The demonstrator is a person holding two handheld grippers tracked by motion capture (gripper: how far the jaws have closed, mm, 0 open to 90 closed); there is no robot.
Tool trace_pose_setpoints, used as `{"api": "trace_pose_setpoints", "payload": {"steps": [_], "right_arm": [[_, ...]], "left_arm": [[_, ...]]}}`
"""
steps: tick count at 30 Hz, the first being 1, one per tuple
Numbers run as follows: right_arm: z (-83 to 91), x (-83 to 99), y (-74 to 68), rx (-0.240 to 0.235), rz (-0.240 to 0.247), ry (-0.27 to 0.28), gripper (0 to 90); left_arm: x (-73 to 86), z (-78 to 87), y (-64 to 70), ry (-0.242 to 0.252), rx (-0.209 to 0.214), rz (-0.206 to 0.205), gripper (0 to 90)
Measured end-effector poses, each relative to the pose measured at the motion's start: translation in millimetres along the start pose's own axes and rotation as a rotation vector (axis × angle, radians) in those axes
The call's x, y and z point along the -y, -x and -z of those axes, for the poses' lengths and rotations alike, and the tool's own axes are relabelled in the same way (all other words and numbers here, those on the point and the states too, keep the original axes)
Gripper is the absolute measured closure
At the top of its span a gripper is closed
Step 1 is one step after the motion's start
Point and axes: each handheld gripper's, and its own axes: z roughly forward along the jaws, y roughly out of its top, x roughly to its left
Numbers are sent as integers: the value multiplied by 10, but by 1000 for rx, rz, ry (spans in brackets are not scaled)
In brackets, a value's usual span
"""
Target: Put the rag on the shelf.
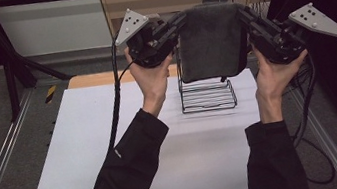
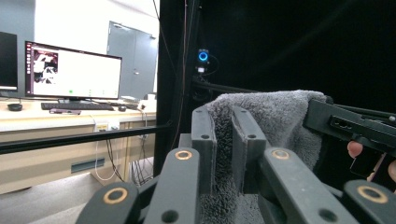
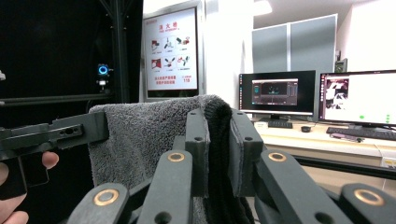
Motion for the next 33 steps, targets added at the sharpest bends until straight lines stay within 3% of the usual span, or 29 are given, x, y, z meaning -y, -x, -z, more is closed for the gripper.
{"api": "trace_pose_setpoints", "payload": {"steps": [9,17,23,29,33], "right_arm": [[-118,-86,91,6,2,10,807],[-240,-144,180,13,2,17,807],[-322,-214,241,12,-8,29,807],[-411,-255,302,23,-4,20,807],[-473,-271,360,22,-2,25,807]], "left_arm": [[-86,-141,-66,9,-1,16,809],[-161,-244,-116,13,-7,5,808],[-230,-320,-159,20,0,24,808],[-272,-409,-190,9,-10,21,807],[-318,-469,-205,3,-23,-3,807]]}}
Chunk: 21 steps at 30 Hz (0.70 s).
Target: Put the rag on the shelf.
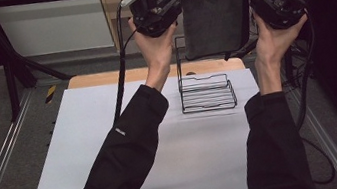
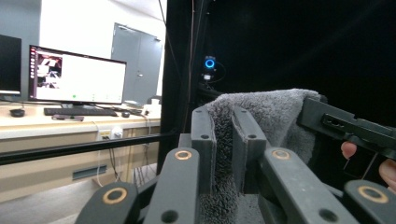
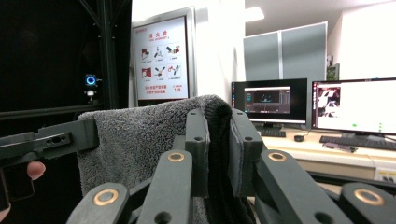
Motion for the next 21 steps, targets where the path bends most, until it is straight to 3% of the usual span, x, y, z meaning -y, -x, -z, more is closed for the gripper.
{"api": "trace_pose_setpoints", "payload": {"steps": [3,9,21], "right_arm": [[-79,-7,61,1,-13,2,807],[-169,-14,126,9,-21,-13,807],[-290,108,183,12,-18,-45,806]], "left_arm": [[-25,-63,-11,-1,-13,-15,807],[-18,-188,-93,-5,-20,-6,807],[64,-261,-255,-44,-35,-12,807]]}}
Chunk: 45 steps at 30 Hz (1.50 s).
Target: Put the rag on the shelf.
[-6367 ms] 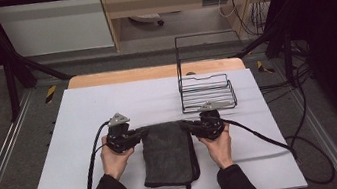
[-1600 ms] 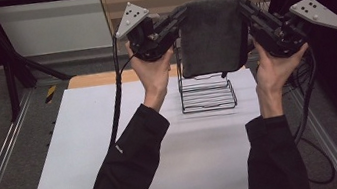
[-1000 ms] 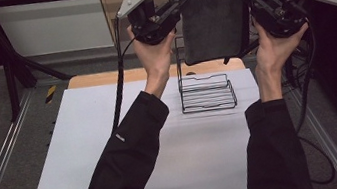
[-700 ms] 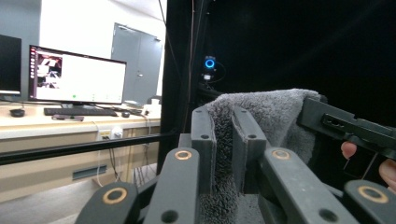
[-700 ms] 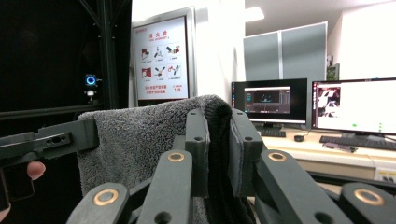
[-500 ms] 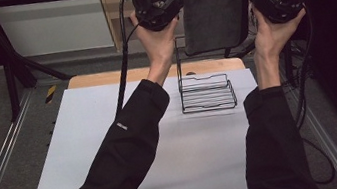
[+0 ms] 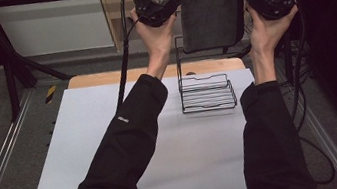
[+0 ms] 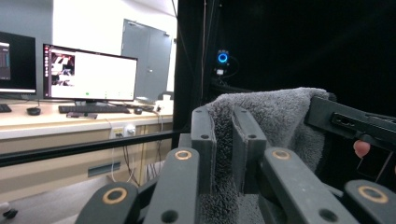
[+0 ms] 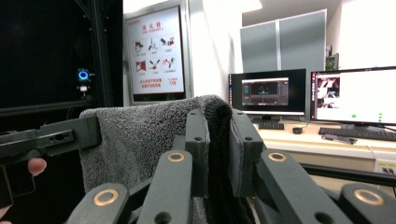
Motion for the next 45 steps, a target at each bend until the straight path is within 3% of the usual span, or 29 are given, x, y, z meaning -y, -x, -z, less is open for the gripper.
{"api": "trace_pose_setpoints", "payload": {"steps": [5,21,45], "right_arm": [[-22,95,66,14,-25,-30,807],[-48,264,119,18,-18,-81,807],[210,707,183,14,-39,-168,806]], "left_arm": [[68,-52,-11,-25,-1,-10,807],[280,-75,-117,-77,11,-16,807],[658,42,-32,-220,58,-53,806]]}}
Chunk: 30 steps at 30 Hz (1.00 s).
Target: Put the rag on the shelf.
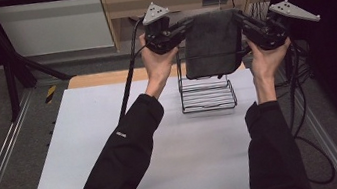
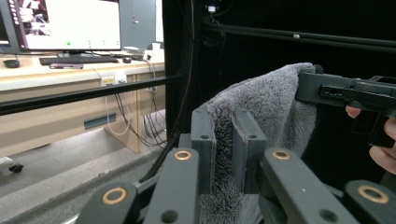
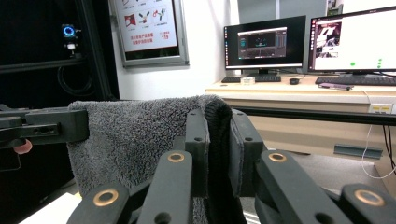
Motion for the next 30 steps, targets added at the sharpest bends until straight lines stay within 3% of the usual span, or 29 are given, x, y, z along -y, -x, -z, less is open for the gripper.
{"api": "trace_pose_setpoints", "payload": {"steps": [17,30], "right_arm": [[104,170,-27,-41,18,-28,805],[246,243,-10,-77,30,-78,803]], "left_arm": [[137,114,31,-49,32,1,805],[220,176,133,-94,55,-6,800]]}}
